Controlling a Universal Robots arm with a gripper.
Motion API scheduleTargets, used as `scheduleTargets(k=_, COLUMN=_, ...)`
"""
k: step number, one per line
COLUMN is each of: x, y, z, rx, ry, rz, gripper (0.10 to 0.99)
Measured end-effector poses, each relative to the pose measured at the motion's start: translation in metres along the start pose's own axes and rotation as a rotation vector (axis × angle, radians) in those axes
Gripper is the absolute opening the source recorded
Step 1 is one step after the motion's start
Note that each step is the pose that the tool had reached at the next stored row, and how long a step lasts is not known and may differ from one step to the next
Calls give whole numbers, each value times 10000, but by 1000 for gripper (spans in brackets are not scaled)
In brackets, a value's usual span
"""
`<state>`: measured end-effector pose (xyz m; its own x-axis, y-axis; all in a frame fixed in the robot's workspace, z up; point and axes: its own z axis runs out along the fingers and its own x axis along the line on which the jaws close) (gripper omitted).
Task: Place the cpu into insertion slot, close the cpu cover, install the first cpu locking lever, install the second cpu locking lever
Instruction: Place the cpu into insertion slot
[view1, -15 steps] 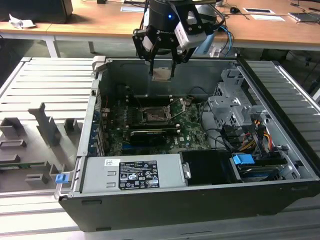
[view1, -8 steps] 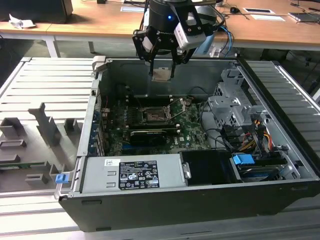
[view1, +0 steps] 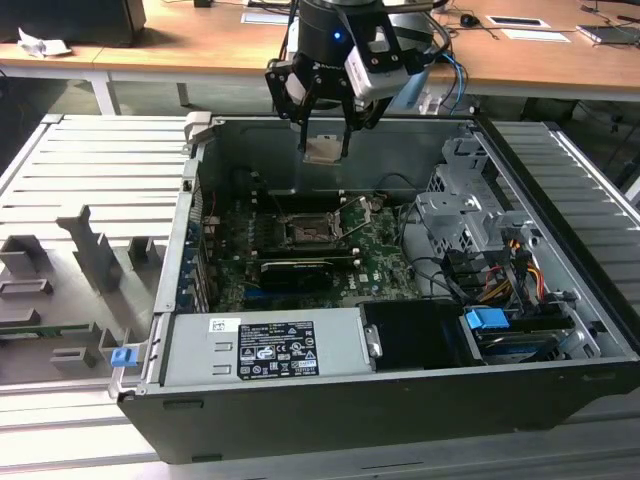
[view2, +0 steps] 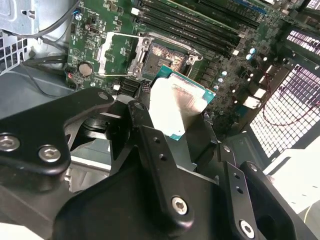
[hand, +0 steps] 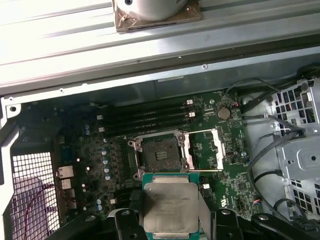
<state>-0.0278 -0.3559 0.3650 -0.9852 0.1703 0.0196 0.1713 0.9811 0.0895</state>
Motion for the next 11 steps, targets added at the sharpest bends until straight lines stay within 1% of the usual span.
scheduleTargets(k=8, x=0, y=-4, z=36, rx=7, ry=7, rz=22, gripper=529)
scheduleTargets(k=11, x=-1, y=-4, z=39, rx=4, ry=-7, rz=166, gripper=529)
